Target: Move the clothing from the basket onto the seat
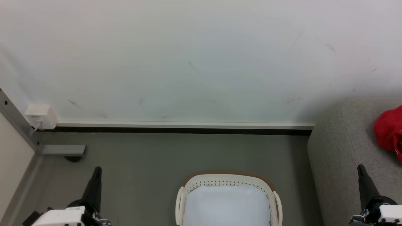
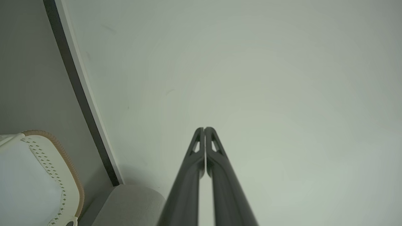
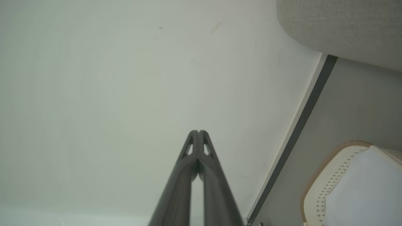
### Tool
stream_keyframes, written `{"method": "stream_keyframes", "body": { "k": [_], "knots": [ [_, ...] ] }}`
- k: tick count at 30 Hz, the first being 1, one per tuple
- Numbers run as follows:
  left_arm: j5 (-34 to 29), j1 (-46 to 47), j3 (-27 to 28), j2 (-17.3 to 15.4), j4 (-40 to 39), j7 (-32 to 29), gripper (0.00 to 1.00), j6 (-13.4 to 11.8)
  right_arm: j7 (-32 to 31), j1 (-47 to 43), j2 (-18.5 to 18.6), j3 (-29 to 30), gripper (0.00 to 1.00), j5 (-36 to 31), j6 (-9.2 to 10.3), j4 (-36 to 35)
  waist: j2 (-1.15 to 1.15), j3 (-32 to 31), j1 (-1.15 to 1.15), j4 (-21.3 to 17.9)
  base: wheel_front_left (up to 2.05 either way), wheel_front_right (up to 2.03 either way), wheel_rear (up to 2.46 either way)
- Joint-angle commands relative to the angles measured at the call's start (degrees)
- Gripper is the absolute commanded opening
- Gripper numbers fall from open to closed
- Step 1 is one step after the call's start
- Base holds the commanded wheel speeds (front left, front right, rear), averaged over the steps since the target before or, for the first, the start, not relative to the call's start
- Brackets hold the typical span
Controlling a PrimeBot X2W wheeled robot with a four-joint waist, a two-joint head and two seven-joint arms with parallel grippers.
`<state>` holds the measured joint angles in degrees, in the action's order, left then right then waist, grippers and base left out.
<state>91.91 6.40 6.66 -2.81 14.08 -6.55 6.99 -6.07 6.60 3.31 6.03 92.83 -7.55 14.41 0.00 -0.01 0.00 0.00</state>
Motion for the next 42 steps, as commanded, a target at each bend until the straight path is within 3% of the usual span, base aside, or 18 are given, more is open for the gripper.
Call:
{"method": "stream_keyframes", "body": {
  "k": [1,42],
  "knots": [
    [0.8,0.4,0.1,-0.1,-0.2,-0.3,0.00,0.2,-0.3,0.2,-0.1,0.2,0.00,0.0,0.12,0.1,0.00,0.0,0.00,0.0,0.00,0.00,0.00],
    [0.8,0.4,0.1,-0.1,-0.2,-0.3,0.00,0.2,-0.3,0.2,-0.2,0.3,0.00,-0.2,0.12,0.1,0.00,0.0,0.00,0.0,0.00,0.00,0.00]
  ]
}}
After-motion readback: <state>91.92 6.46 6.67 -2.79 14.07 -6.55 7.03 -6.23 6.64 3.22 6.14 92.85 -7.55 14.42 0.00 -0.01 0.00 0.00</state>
